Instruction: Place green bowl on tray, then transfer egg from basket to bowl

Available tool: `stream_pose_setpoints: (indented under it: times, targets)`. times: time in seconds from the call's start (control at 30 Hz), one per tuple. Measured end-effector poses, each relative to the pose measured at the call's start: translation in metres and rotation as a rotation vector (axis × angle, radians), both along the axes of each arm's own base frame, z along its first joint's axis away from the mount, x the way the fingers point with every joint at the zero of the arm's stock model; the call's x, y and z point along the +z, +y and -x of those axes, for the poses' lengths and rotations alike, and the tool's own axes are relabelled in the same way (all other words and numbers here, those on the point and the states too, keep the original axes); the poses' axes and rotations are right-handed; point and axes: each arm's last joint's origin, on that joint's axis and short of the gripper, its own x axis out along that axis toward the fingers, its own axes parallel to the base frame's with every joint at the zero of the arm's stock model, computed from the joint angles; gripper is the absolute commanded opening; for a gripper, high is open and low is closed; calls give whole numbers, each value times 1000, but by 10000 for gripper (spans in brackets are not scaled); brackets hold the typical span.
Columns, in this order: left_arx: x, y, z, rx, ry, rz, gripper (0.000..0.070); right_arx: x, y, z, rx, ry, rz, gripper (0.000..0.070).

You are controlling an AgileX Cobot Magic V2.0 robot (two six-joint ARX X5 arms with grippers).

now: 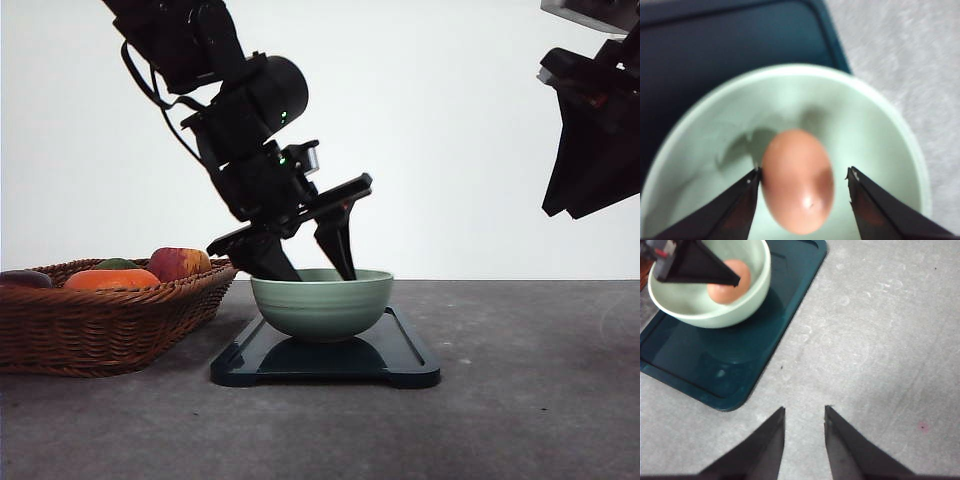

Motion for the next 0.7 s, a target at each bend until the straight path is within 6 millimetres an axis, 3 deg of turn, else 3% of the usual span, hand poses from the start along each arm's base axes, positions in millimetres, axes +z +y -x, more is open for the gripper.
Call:
stream_pose_setpoints:
  times: [0.17, 0.27, 0.47, 0.7]
  targets:
    - [24, -6, -2, -9, -1, 1, 353, 0, 0, 0, 0, 1, 0, 151]
    - [38, -7, -2, -10, 18, -13, 394, 0, 0, 0, 0, 3, 1, 151]
    - [56, -2, 3, 17, -18, -40, 401, -1, 0, 1, 0, 10, 5, 151]
    - [118, 9, 29, 42, -270, -105, 396, -2, -1, 1, -1, 22, 10, 151]
